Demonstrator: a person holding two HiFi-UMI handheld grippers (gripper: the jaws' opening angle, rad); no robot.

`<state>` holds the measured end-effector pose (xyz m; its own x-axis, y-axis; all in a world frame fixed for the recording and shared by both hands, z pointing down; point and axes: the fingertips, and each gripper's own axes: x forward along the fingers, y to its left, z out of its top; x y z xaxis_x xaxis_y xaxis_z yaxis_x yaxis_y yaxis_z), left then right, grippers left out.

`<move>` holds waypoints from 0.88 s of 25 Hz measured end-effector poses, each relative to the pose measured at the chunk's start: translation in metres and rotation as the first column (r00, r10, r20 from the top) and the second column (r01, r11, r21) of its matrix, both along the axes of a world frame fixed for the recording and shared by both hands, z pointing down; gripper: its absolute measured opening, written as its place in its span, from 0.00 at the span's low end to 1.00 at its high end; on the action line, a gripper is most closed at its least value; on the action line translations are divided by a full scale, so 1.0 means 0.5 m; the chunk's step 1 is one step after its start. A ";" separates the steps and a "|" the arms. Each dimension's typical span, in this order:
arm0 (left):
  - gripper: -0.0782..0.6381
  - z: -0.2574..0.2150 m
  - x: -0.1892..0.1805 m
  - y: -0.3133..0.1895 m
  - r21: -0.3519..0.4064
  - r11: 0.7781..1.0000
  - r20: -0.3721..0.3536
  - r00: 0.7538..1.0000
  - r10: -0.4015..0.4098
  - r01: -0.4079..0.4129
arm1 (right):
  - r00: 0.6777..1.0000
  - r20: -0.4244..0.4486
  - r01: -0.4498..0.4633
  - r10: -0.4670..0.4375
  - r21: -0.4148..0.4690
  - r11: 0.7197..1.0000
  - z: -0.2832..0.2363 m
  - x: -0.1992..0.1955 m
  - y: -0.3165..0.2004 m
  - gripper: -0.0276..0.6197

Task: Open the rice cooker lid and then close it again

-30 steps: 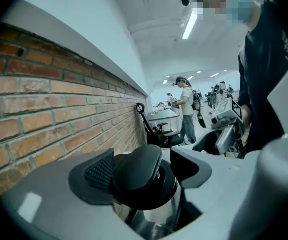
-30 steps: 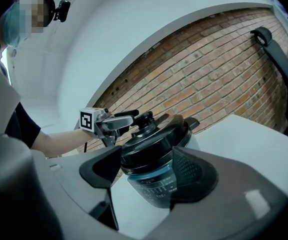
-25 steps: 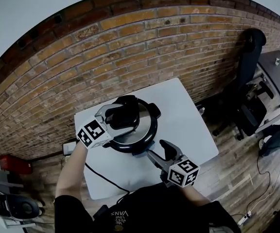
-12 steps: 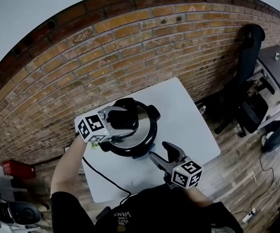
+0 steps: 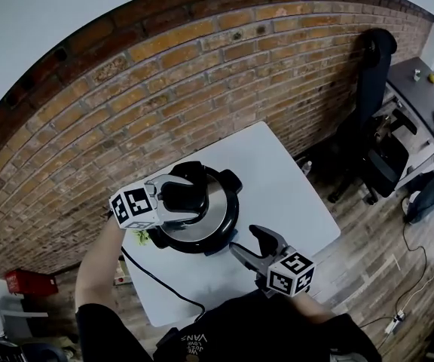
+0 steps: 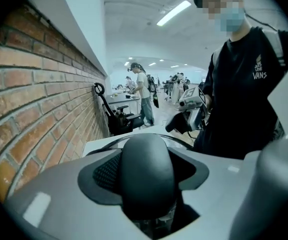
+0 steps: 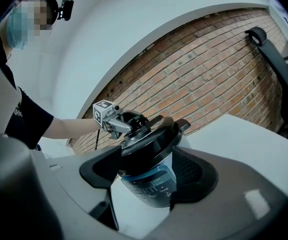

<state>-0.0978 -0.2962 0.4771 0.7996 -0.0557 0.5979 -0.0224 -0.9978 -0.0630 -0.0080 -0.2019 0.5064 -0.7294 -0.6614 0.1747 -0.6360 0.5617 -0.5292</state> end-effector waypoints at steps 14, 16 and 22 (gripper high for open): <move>0.50 -0.069 0.000 0.006 0.043 0.998 -0.058 0.997 0.053 -0.051 | 1.000 -0.002 -0.025 0.025 -0.022 0.999 0.010 0.004 -0.016 0.52; 0.50 -0.112 0.003 0.008 0.081 0.995 -0.079 0.994 0.072 -0.065 | 1.000 0.004 -0.019 0.019 -0.017 1.000 0.006 -0.004 -0.018 0.52; 0.50 -0.215 -0.030 0.005 0.156 0.988 -0.120 0.993 0.000 0.019 | 1.000 0.023 0.009 -0.010 0.021 1.000 -0.028 -0.037 -0.008 0.52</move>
